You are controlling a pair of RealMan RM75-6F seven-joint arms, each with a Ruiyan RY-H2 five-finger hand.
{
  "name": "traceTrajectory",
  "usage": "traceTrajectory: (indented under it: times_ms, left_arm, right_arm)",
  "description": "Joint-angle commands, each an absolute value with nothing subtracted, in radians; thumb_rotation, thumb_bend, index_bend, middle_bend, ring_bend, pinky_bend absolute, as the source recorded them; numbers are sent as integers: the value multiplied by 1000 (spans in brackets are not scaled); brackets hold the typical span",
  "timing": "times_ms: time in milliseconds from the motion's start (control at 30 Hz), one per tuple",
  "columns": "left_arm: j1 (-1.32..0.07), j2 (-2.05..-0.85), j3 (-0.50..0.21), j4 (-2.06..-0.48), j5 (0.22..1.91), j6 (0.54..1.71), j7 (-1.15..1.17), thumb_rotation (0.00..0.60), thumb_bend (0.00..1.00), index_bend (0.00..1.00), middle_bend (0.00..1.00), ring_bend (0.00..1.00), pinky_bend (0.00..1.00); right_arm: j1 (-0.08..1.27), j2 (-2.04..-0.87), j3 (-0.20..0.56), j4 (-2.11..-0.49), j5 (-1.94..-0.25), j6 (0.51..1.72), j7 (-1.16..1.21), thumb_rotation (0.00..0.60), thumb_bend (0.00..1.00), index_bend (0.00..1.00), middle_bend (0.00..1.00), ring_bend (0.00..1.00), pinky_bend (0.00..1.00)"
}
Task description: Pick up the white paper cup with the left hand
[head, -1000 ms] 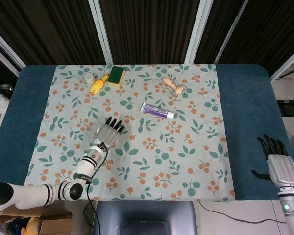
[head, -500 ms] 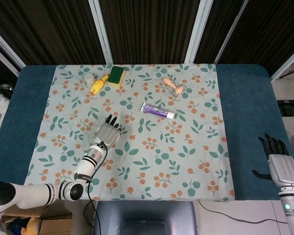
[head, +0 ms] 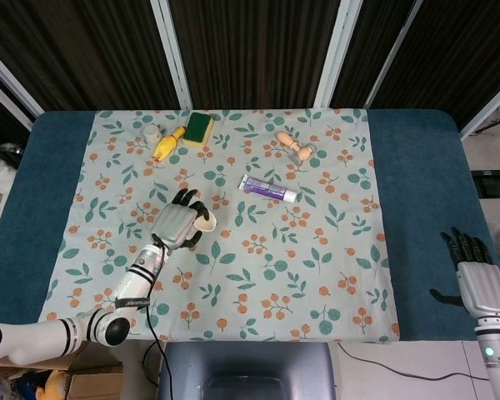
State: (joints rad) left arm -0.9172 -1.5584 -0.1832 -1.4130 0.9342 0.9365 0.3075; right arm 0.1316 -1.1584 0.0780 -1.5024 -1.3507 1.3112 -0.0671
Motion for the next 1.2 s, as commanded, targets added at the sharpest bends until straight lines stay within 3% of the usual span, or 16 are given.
traceTrajectory:
  times_ms: [33, 300, 733, 833, 1067, 1200]
  left_arm:
    - [-793, -1570, -241, -1359, 1105, 964, -123, 600, 424, 411, 288, 4, 0]
    - [-733, -1663, -225, -1160, 1203, 952, -460, 600, 425, 412, 289, 0, 0]
    - [-702, -1753, -187, -984, 1330, 1002, -669, 600, 420, 403, 262, 0, 0]
    - [-699, -1753, -181, -972, 1345, 1000, -688, 600, 421, 330, 223, 0, 0]
    - [-697, -1736, -168, -978, 1363, 979, -703, 600, 418, 32, 84, 0, 0]
    - [-689, -1706, -165, -1019, 1390, 1011, -697, 600, 417, 0, 3, 0, 0]
  right_arm:
    - [135, -1158, 75, -1509, -1348, 1303, -77, 600, 219, 0, 0, 0, 0]
    - [142, -1155, 74, -1534, -1341, 1293, -113, 600, 219, 0, 0, 0, 0]
    - [146, -1153, 71, -1550, -1311, 1270, -141, 600, 218, 0, 0, 0, 0]
    - [146, -1151, 71, -1552, -1306, 1269, -144, 600, 218, 0, 0, 0, 0]
    - [149, -1159, 71, -1549, -1302, 1264, -144, 600, 218, 0, 0, 0, 0]
    - [150, -1159, 73, -1550, -1305, 1268, -143, 600, 218, 0, 0, 0, 0]
